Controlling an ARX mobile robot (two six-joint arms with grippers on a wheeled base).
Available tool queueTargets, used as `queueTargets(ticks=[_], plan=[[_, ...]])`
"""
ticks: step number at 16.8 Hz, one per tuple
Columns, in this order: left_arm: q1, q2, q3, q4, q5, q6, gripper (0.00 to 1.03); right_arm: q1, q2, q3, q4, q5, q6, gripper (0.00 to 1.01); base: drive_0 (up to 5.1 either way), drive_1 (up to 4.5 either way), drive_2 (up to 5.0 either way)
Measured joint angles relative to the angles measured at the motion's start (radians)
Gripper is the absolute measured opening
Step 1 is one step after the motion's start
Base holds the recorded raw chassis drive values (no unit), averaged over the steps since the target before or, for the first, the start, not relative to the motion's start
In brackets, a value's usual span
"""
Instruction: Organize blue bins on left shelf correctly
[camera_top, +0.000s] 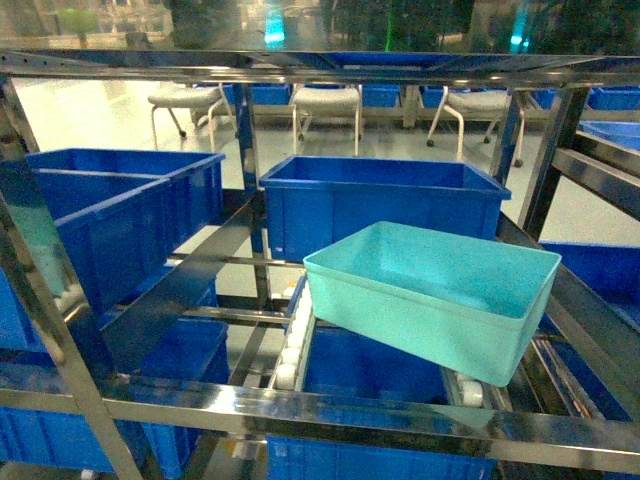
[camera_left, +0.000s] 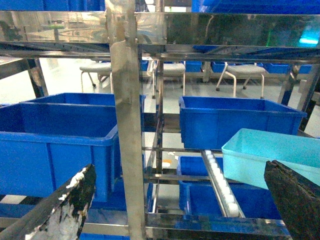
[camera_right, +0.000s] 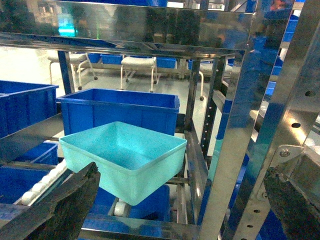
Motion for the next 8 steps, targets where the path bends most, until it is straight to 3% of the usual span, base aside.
queueTargets(ticks=[8], plan=[[0.0,0.0,0.0,0.0,0.0,0.0,0.98,0.0,0.0,0.0,0.0,0.0,0.0,0.98,0.0,0.0,0.0]])
